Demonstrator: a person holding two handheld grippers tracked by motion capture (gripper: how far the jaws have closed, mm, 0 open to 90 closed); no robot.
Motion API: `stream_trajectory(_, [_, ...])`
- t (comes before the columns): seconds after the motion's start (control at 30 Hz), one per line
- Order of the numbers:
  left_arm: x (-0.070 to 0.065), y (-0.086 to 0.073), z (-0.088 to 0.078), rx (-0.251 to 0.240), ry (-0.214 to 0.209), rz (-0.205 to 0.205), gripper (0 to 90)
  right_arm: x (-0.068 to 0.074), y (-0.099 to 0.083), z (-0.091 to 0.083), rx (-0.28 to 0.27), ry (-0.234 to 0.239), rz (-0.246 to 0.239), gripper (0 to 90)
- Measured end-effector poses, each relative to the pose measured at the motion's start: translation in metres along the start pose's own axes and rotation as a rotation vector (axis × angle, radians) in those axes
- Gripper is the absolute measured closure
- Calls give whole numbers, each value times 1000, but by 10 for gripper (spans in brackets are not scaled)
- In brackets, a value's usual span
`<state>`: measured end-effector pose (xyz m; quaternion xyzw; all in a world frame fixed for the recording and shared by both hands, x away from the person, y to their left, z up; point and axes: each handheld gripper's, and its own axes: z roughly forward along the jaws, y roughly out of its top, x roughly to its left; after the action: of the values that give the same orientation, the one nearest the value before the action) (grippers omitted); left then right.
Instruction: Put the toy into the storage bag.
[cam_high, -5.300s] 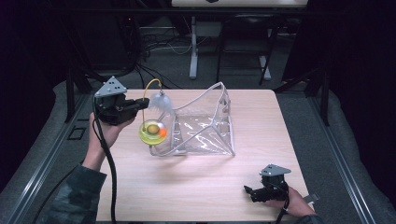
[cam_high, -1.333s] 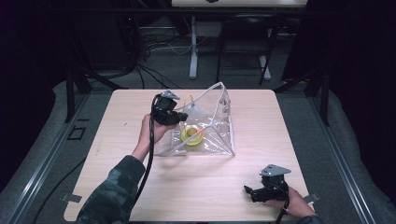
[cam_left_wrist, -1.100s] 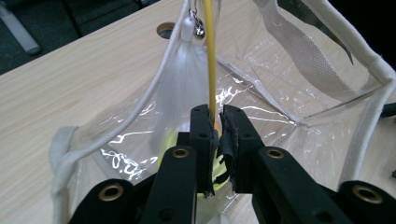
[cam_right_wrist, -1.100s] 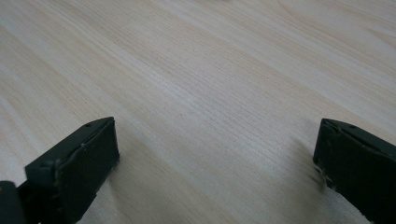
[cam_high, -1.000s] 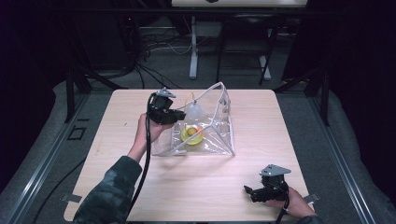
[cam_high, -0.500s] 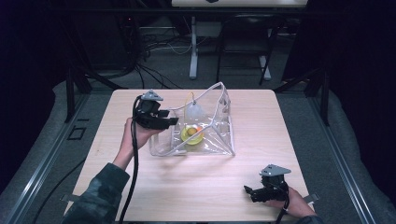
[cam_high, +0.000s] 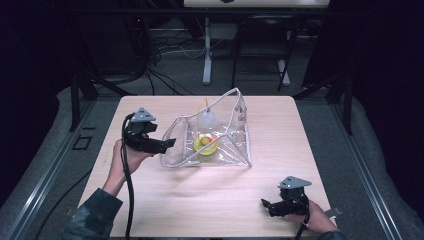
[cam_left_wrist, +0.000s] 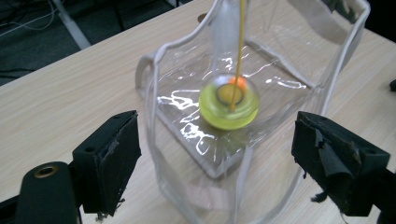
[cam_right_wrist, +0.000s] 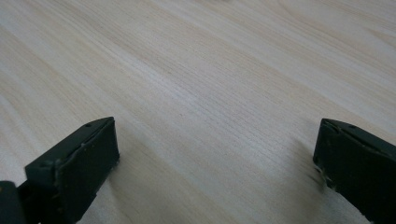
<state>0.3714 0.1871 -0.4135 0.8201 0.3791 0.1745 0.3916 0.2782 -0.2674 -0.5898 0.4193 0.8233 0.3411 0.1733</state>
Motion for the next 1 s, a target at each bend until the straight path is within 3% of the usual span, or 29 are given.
stream_trajectory(0.57, [8,-61,-3,86,58,-38,15,0,0,0,0,0,0,0])
stream_trajectory(0.87, [5,-94,1,126,47,-71,0,0,0,0,0,0,0,0])
stream_trajectory(1.0, [5,-107,1,111,29,-82,0,0,0,0,0,0,0,0])
